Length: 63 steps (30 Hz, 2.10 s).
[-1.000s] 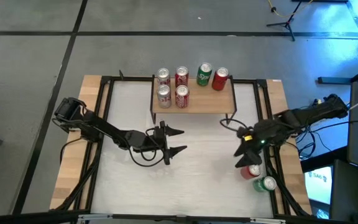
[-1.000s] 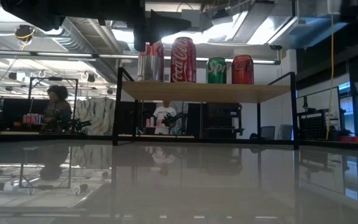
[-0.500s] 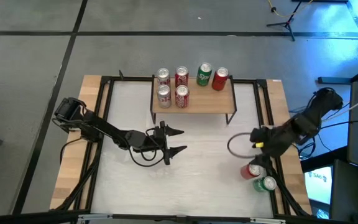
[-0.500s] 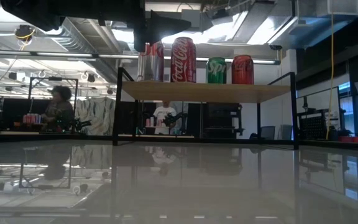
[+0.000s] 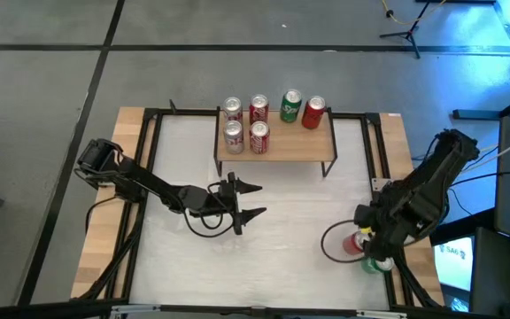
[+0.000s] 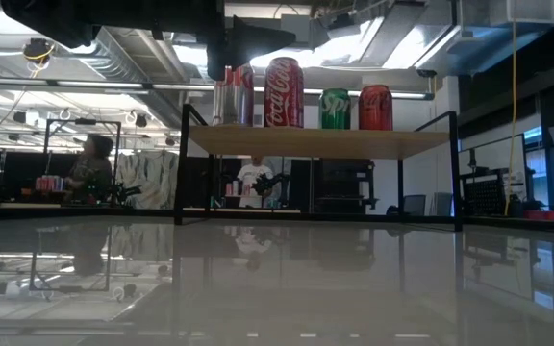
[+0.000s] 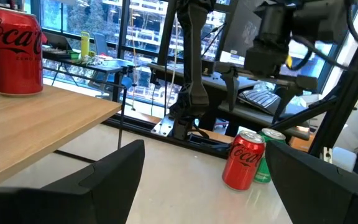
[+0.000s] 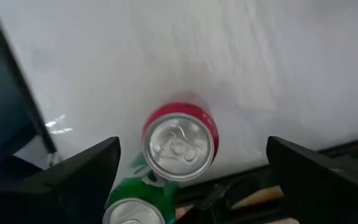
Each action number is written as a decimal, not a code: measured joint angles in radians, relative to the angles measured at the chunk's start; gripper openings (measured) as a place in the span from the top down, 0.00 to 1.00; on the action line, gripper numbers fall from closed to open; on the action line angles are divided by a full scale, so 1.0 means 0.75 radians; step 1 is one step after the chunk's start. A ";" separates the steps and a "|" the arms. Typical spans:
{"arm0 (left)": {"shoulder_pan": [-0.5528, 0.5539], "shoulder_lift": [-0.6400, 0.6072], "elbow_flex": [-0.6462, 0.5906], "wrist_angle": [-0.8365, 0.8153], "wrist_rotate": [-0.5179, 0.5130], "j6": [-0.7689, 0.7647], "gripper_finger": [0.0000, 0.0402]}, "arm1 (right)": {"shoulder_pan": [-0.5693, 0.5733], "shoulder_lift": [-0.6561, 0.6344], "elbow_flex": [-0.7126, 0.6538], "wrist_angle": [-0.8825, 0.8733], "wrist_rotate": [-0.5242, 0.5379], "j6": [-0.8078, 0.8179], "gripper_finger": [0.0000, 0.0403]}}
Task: Place canned beverage on shelf
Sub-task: Put the red-black soda can aligned with the other red-black soda can on the shelf
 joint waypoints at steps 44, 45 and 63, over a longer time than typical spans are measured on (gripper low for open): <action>0.000 0.001 0.000 -0.043 0.000 -0.006 0.19 | 0.121 0.393 -0.001 -0.010 0.011 0.311 0.01; 0.000 0.000 0.000 -0.043 0.000 -0.006 0.19 | 0.121 0.399 -0.001 -0.006 0.010 0.311 0.01; 0.001 0.000 0.000 -0.043 0.000 -0.006 0.19 | 0.121 0.410 -0.001 0.096 0.010 0.300 0.01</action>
